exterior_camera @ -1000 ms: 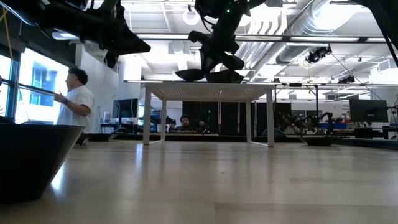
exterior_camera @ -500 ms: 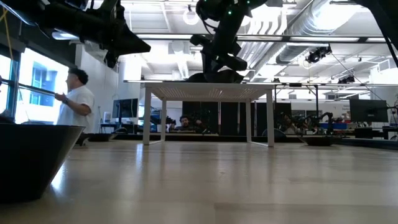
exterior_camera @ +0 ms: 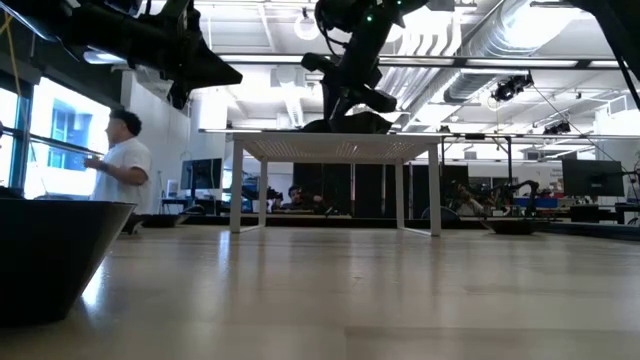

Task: Pick & Place Mini shaped plates
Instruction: Stack the leaf-shaped plate on top of the leaf-shaped plate on the shelf, then stack the square plate on top of the square plate on the shelf

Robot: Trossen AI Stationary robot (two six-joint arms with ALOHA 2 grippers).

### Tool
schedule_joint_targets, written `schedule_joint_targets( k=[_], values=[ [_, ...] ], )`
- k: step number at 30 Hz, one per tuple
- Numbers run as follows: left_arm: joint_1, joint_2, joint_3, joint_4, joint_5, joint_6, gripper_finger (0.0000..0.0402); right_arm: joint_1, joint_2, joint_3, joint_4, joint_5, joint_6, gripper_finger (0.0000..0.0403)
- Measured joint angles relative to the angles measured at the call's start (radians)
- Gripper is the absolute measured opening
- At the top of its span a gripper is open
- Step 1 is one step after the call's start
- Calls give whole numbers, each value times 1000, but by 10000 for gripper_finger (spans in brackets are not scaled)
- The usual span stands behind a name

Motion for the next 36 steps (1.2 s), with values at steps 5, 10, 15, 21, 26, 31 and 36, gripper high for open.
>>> schedule_joint_targets(
  k=[5,10,15,21,26,31,36],
  values=[
    [0,0,0,0,0,0,0,-3,-1,52,-4,22,-83,5],
    [0,0,0,0,0,0,0,-27,-2,86,-30,-28,-176,33],
    [0,0,0,-1,-1,0,0,-48,-2,107,-61,-94,-325,70],
    [0,0,0,-10,-41,22,0,-76,-41,167,-179,-164,-678,61],
    [0,-1,0,-6,-86,24,0,-23,-175,83,-141,-83,-965,6],
    [0,21,0,0,-47,23,1,55,-349,-207,194,-67,-1086,7],
    [0,35,-1,-2,-4,64,1,119,-541,-564,628,-132,-1127,4]
  ],
)
